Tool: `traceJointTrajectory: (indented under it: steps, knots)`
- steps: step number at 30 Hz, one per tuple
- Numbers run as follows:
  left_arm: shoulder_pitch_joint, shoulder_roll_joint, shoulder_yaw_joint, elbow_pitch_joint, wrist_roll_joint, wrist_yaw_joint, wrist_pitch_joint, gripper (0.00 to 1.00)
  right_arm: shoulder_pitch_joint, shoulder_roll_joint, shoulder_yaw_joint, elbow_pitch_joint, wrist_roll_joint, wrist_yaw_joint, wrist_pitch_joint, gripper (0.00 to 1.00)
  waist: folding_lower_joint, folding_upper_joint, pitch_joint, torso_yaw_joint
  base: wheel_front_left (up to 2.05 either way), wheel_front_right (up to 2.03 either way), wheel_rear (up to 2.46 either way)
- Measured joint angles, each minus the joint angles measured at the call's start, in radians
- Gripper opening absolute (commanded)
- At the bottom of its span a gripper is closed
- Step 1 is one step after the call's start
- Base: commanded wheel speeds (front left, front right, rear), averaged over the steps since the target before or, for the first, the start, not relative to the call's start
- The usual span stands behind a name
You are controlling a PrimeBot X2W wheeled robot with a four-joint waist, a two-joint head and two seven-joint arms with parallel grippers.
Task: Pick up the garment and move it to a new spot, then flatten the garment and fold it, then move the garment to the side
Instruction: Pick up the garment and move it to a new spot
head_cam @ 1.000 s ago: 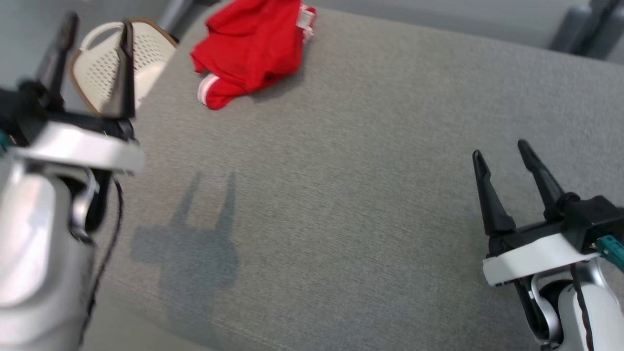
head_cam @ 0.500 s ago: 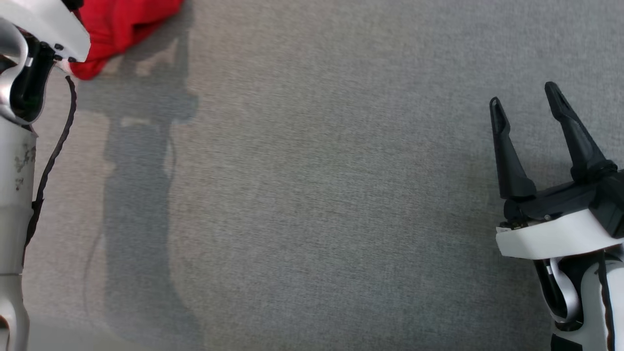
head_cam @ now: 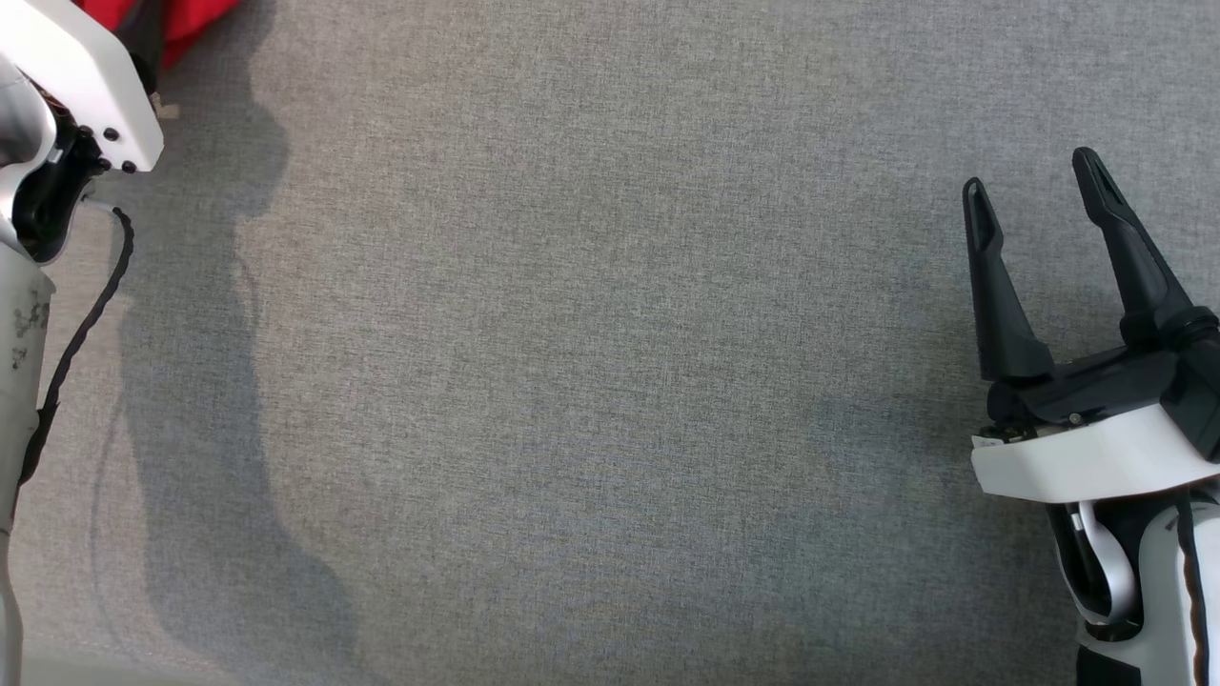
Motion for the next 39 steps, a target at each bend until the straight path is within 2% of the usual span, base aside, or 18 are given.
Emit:
traceJointTrajectory:
  steps: [2,3,4,15,20,30,39]
  knots:
    - [-0.004,0.002,-0.002,0.021,-0.001,0.0,0.004,0.15,-0.002,0.0,0.002,0.005,0.003,0.0,-0.005,1.0,0.0,0.0,-0.004,-0.001,0.0,0.0,0.0]
    - [-0.004,0.002,-0.003,0.029,-0.002,0.0,0.003,0.15,-0.003,0.0,0.001,0.007,0.005,0.0,-0.007,1.0,0.0,0.0,-0.005,-0.001,0.0,0.0,0.0]
    - [-0.004,0.001,-0.006,0.036,-0.003,0.0,0.003,0.0,-0.003,0.0,0.001,0.01,0.008,0.0,-0.008,1.0,0.0,0.0,-0.008,-0.001,0.0,0.0,0.0]
    - [-0.005,0.0,-0.021,0.055,-0.033,-0.002,-0.042,0.0,-0.01,0.0,-0.001,0.033,0.017,0.0,-0.025,1.0,0.0,0.0,-0.025,-0.007,0.0,0.0,0.0]
    - [-0.018,0.02,-0.03,0.03,-0.049,-0.002,-0.063,0.0,-0.008,0.0,-0.006,0.056,0.028,0.0,-0.044,1.0,0.0,0.0,-0.054,-0.013,0.0,0.0,0.0]
    - [-0.061,0.054,-0.112,-0.128,-0.089,-0.002,-0.054,0.0,0.013,0.0,-0.011,0.156,0.101,0.0,-0.118,1.0,0.0,0.0,-0.174,-0.036,0.0,0.0,0.0]
    - [-0.091,0.019,-0.265,-0.341,-0.114,-0.002,-0.012,0.0,0.061,0.0,-0.036,0.265,0.168,0.0,-0.191,1.0,0.0,0.0,-0.323,-0.095,0.0,0.0,0.0]
